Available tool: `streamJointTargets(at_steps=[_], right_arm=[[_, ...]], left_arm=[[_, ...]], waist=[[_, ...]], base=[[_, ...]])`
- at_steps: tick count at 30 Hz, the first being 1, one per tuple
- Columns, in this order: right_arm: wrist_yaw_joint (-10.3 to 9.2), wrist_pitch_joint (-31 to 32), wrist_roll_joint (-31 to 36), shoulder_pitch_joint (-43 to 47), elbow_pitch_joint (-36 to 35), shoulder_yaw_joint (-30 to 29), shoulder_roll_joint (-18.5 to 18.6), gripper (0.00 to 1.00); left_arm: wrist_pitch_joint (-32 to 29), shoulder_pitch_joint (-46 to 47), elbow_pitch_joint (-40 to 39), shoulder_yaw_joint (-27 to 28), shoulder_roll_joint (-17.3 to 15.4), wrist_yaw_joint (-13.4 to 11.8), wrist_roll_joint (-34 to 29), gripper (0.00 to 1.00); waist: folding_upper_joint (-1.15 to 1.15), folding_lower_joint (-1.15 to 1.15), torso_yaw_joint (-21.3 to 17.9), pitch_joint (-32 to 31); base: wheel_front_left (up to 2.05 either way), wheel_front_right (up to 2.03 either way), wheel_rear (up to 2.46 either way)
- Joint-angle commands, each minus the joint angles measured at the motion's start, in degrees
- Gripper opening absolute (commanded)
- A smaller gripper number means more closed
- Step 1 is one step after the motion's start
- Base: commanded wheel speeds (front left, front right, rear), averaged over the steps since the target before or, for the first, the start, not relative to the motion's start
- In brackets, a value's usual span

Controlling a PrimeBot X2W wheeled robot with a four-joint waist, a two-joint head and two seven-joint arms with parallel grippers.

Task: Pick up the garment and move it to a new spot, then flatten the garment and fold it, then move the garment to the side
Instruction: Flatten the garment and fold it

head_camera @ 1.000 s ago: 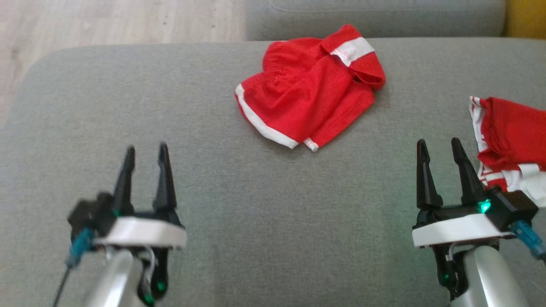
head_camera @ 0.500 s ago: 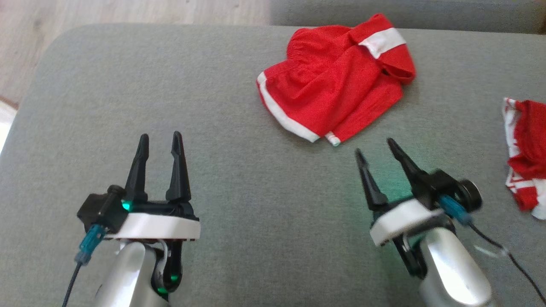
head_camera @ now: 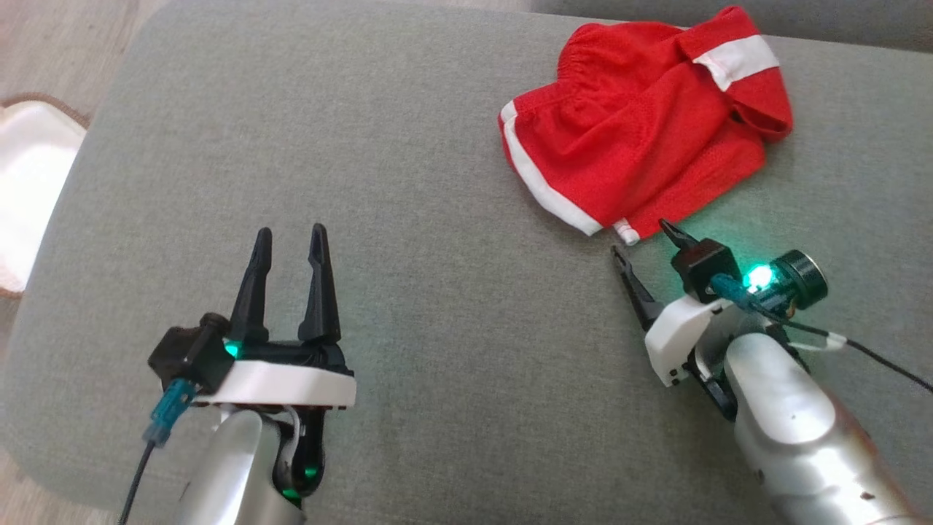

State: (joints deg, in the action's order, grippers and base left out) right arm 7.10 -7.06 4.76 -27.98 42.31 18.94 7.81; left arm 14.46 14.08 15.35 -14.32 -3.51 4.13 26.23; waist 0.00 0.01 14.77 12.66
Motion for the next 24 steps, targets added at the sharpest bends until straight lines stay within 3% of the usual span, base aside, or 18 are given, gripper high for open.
streamJointTargets(at_steps=[1, 10, 11, 13, 24], right_arm=[[0.39, -0.8, 1.0, -2.2, 0.0, 1.8, 0.0, 1.0], [0.39, -2.0, 2.3, -5.5, 6.7, 3.8, -0.4, 1.0], [0.39, -2.0, 2.2, -5.7, 7.4, 3.8, -0.5, 0.84], [0.39, -2.3, 1.8, -6.2, 8.6, 3.9, -0.9, 0.0], [0.39, -5.8, -0.9, -4.0, 10.3, 0.4, -1.1, 0.0]], left_arm=[[0.5, 2.2, -1.3, 2.6, -0.2, 0.4, -0.5, 1.0], [0.5, 2.2, -0.6, 3.0, 0.4, 1.0, -1.0, 1.0], [0.5, 2.2, -0.6, 3.0, 0.4, 1.1, -1.0, 1.0], [0.5, 2.1, -0.5, 3.1, 0.5, 1.1, -1.1, 1.0], [0.5, 1.0, 0.1, 4.1, 0.6, 1.4, -1.7, 1.0]], waist=[[0.0, -0.01, 0.6, 0.4], [0.0, -0.01, 1.3, 0.5], [0.0, -0.01, 1.3, 0.4], [0.0, -0.01, 1.1, 0.3], [0.0, -0.01, -2.2, -2.4]], base=[[0.0, 0.0, 0.0], [0.0, 0.0, 0.0], [0.0, 0.0, 0.0], [0.0, 0.0, 0.0], [0.0, 0.0, 0.0]])
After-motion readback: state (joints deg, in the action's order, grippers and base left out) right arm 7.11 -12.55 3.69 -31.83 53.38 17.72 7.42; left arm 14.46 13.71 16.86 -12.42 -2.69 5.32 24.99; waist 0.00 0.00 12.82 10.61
